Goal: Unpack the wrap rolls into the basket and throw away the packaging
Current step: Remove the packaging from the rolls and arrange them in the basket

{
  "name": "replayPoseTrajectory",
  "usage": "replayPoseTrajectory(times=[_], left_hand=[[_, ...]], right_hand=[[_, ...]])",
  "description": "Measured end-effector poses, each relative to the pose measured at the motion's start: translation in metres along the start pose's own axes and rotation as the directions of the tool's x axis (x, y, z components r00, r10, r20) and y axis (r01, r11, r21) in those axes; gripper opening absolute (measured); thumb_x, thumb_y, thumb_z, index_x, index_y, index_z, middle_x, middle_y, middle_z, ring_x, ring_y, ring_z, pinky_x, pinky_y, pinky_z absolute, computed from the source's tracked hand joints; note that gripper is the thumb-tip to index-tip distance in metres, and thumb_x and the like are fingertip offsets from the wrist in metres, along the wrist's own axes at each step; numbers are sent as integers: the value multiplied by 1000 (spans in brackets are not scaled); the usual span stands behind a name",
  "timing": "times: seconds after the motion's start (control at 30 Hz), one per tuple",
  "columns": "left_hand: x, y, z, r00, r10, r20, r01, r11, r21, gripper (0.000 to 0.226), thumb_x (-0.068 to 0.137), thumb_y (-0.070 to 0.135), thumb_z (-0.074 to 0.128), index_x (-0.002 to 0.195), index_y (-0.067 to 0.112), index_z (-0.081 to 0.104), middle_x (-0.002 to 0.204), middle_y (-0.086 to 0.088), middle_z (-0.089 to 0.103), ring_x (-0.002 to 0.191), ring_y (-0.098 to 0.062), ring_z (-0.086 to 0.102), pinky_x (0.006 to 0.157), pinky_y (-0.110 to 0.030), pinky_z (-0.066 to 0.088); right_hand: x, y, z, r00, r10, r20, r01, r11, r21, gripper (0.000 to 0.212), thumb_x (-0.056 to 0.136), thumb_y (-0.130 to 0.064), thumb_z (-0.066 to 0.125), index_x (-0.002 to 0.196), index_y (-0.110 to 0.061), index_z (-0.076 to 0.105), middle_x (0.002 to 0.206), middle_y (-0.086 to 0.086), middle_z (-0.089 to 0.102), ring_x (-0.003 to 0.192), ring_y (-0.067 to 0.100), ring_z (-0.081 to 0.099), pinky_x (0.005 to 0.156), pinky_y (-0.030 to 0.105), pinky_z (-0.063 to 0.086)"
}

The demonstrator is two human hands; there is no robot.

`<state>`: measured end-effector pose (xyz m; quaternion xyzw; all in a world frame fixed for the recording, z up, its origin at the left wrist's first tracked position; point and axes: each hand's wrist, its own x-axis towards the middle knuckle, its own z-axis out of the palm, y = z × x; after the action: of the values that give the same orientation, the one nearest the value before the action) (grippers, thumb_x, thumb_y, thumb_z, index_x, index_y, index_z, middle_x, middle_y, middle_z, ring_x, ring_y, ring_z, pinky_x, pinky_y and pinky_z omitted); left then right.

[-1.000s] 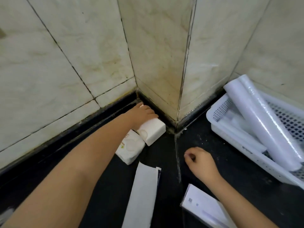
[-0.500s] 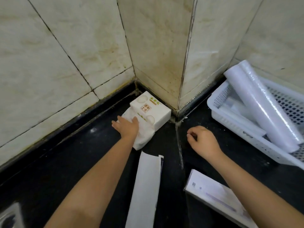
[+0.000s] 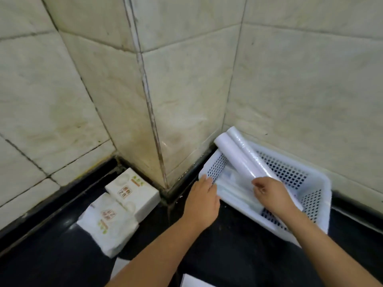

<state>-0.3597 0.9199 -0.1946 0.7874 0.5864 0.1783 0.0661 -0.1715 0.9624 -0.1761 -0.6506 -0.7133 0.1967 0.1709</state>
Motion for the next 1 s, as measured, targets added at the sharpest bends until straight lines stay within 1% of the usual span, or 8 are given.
replayPoseTrajectory(times=[0.03,0.1,0.27,0.37,0.63,0.77,0.87,1.0], left_hand=[[9,2,7,993,-40,111,37,999,31,42,93,20,50,128,-3,49,138,-19,48,135,-31,38,114,-38,29],[20,3,17,951,-116,286,79,988,136,51,101,28,24,144,0,20,155,-14,20,146,-24,10,120,-36,3],[31,-1,24,934,-109,340,18,965,260,53,102,30,16,147,5,7,159,-9,8,147,-20,1,120,-33,-5],[31,-2,25,937,-103,334,2,957,290,52,102,31,16,147,7,7,159,-7,8,147,-17,2,120,-31,-4],[82,6,12,976,-68,209,34,986,161,56,98,26,34,147,7,14,158,-8,13,146,-18,11,119,-29,11],[128,22,13,968,-182,170,195,979,-62,51,96,16,42,142,2,24,151,-16,28,138,-27,29,116,-36,25],[157,28,11,953,-261,152,295,912,-285,42,93,6,45,134,0,36,138,-18,44,127,-30,43,109,-40,36],[178,35,13,959,-248,136,283,868,-409,18,89,-2,44,100,9,54,99,-10,59,96,-20,53,77,-25,46]], right_hand=[[2,5,0,1000,-13,-10,13,1000,1,28,86,-3,52,112,2,61,119,19,63,110,30,58,90,27,39],[7,16,-2,998,-11,-70,11,1000,10,31,86,-5,53,117,1,58,123,19,60,113,31,55,93,30,39],[23,32,-1,993,93,66,-77,974,-215,47,82,-28,59,120,-5,46,119,18,53,106,31,52,83,33,44],[28,30,7,993,99,60,-79,958,-275,52,79,-29,60,122,-6,41,120,17,51,108,31,48,83,35,46],[49,59,-55,986,4,-165,-10,999,-34,53,71,-24,68,117,-6,49,110,18,52,92,27,46,71,28,32],[79,75,-76,997,-35,67,36,999,-9,51,76,-21,67,121,-7,47,116,19,52,103,28,46,80,30,36],[83,81,-55,990,8,143,-6,1000,-13,51,82,-22,62,126,-6,43,127,17,48,115,29,43,95,32,37],[83,83,-33,989,60,138,-53,997,-53,66,90,-29,50,142,-8,17,139,19,39,124,32,36,102,36,34]])
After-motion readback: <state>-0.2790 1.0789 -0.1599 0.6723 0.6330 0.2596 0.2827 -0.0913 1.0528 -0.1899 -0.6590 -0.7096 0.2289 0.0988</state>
